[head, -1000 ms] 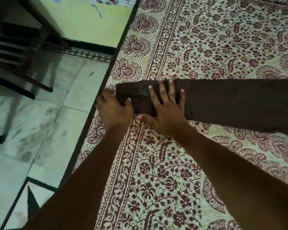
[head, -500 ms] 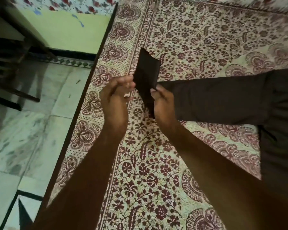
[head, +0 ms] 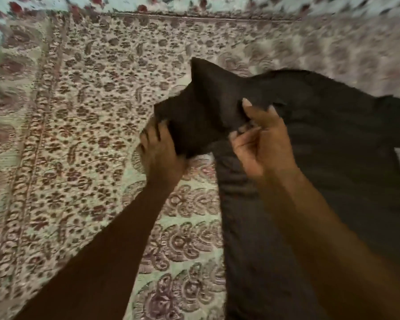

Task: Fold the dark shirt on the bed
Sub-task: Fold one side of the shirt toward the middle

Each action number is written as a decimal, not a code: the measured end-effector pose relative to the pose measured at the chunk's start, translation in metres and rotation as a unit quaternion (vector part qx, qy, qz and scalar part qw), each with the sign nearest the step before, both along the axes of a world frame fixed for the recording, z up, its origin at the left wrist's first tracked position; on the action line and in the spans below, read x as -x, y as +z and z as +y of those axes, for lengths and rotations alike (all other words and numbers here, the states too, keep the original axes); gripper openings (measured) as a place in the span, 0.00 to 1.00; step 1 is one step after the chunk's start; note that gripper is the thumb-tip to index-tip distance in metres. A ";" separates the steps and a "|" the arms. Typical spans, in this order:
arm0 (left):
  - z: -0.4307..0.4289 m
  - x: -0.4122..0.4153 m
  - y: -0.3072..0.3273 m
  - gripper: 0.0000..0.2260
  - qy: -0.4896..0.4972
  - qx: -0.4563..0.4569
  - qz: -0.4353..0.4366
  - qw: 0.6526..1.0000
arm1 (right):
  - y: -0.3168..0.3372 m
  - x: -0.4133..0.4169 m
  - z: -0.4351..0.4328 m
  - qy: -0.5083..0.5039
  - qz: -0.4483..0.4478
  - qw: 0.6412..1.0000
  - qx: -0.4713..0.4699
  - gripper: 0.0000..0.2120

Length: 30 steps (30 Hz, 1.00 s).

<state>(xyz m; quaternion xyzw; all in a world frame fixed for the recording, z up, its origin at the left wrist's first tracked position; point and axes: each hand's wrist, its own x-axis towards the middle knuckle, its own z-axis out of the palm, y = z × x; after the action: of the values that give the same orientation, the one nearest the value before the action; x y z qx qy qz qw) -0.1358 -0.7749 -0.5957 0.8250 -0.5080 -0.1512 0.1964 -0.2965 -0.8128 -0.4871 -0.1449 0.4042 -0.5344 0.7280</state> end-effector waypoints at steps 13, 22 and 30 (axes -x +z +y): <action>-0.081 0.153 0.001 0.33 -0.055 -0.003 0.039 0.998 | -0.015 0.303 -0.126 -0.239 0.070 0.968 -0.022 0.18; -0.122 0.271 -0.008 0.30 -0.118 0.006 0.002 0.993 | -0.044 0.426 -0.191 -0.245 0.038 0.963 -0.102 0.20; -0.138 0.336 -0.026 0.30 -0.146 -0.035 -0.021 0.988 | -0.077 0.494 -0.193 -0.191 0.135 0.960 -0.155 0.19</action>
<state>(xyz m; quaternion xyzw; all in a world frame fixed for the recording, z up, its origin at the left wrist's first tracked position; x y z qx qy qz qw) -0.4715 -0.9129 -0.6222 0.7516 -0.6211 -0.1783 0.1325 -0.7903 -1.0055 -0.5643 -0.0216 0.5968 -0.5701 0.5642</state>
